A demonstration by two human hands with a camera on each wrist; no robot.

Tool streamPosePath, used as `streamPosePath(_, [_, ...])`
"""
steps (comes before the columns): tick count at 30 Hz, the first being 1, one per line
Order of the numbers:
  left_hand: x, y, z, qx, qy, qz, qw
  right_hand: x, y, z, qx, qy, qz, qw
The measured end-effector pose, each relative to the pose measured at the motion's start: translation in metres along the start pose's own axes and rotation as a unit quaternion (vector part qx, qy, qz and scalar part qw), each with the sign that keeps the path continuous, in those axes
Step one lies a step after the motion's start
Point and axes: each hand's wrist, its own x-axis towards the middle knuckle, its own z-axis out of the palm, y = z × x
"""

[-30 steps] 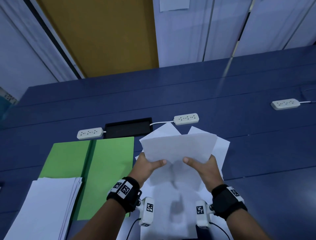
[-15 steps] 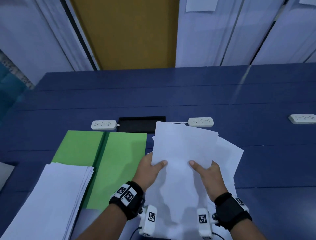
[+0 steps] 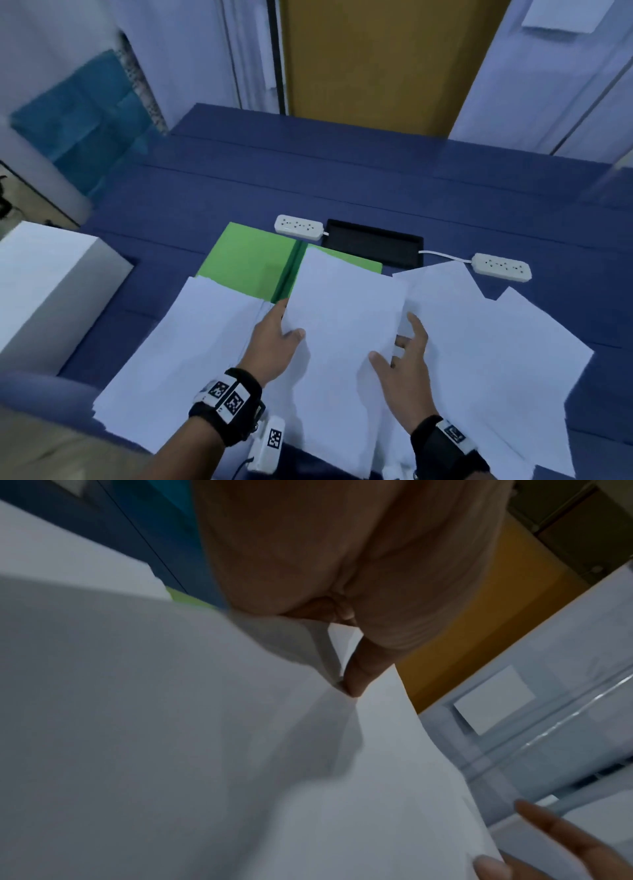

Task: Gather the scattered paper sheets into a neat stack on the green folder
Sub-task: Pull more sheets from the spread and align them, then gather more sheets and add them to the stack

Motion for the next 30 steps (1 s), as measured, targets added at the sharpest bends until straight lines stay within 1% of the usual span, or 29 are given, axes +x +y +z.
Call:
streamPosePath(2, [0.002,-0.017,-0.031,0.005,0.016,-0.019,1.000,-0.002,-0.002,0.029,-0.037,-0.018,-0.015,0.999])
streamPosePath(5, [0.003,-0.044,-0.075,0.010,0.034,-0.028,0.999,-0.002,-0.002,0.073,-0.107,-0.055,-0.079,0.990])
streamPosePath(6, [0.004,-0.055,-0.089,0.020,0.041,-0.033,0.998,-0.002,-0.003,0.088,-0.124,-0.075,-0.085,0.986])
streamPosePath(9, [0.009,-0.086,-0.129,0.052,0.060,-0.059,0.995,-0.003,-0.010,0.129,-0.149,-0.153,-0.058,0.975])
streamPosePath(11, [0.013,-0.107,-0.153,0.080,0.073,-0.083,0.991,-0.001,-0.016,0.154,-0.183,-0.221,-0.038,0.957])
streamPosePath(13, [0.018,-0.128,-0.172,0.099,0.075,-0.105,0.987,0.002,-0.021,0.175,-0.225,-0.281,-0.018,0.933])
streamPosePath(15, [0.022,-0.147,-0.187,0.109,0.065,-0.130,0.983,0.004,-0.027,0.193,-0.255,-0.326,-0.003,0.910])
streamPosePath(18, [0.029,-0.167,-0.199,0.136,0.066,-0.148,0.977,0.008,-0.036,0.217,-0.303,-0.383,0.005,0.873])
streamPosePath(21, [0.036,-0.183,-0.204,0.165,0.071,-0.167,0.969,0.014,-0.037,0.233,-0.337,-0.404,0.016,0.850])
streamPosePath(24, [0.040,-0.194,-0.203,0.216,0.078,-0.165,0.959,0.019,-0.037,0.241,-0.362,-0.421,0.023,0.831])
streamPosePath(27, [0.040,-0.191,-0.199,0.224,0.078,-0.180,0.955,0.021,-0.034,0.243,-0.375,-0.416,0.024,0.828])
streamPosePath(30, [0.041,-0.188,-0.197,0.258,0.087,-0.196,0.942,0.024,-0.031,0.239,-0.381,-0.407,0.019,0.830])
